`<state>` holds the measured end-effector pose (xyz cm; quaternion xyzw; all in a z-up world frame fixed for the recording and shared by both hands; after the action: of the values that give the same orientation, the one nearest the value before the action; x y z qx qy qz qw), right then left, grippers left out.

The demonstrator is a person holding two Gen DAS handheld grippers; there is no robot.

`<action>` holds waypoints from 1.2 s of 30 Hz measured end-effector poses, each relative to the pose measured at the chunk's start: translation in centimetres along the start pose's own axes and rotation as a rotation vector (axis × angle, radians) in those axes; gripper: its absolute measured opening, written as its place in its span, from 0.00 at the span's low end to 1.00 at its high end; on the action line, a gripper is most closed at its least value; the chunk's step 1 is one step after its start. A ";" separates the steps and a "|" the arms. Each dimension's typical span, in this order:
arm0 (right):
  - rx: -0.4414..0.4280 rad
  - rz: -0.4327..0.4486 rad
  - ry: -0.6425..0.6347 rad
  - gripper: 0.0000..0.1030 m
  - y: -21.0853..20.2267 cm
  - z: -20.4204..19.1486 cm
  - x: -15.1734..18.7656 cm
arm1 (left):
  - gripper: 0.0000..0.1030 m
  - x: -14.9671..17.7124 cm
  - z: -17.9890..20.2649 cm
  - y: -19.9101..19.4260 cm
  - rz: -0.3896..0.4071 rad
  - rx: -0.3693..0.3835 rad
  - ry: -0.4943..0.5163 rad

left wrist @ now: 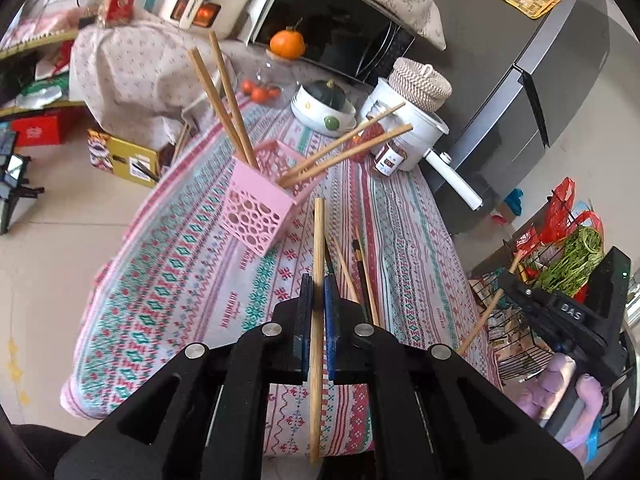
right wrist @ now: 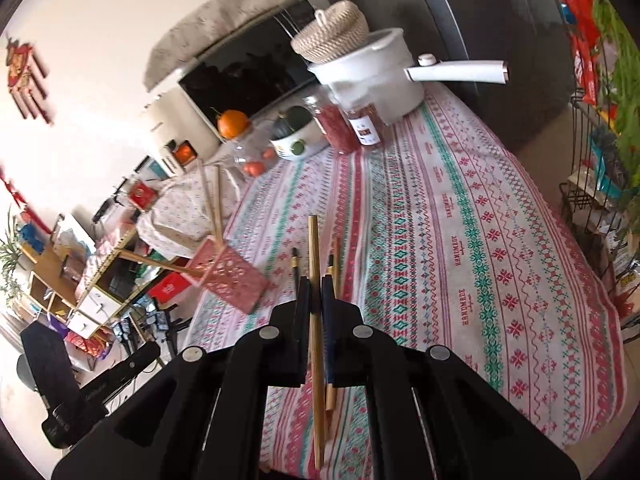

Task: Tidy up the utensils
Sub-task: 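Carry both held chopsticks up and over the pink holder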

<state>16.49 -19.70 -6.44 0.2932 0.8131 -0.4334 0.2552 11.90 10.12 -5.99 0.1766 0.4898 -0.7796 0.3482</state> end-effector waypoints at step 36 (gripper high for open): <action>-0.133 0.147 -0.004 0.06 -3.7 -7.8 -9.8 | 0.06 -17.1 2.9 -0.2 0.303 -0.230 0.037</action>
<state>19.51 -17.27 6.03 0.3334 0.8159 -0.3591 0.3070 23.81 13.93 6.02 0.2216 0.5498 -0.6537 0.4704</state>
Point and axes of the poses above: each gripper's, at about its wrist camera, not at the fingertips, and y roughly the way its jaws point, z to its right, x to its underside, the point moved 3 cm from there along y, roughly the way its jaws point, and after that the axes turned 2 degrees about -y, right-handed, at the moved point
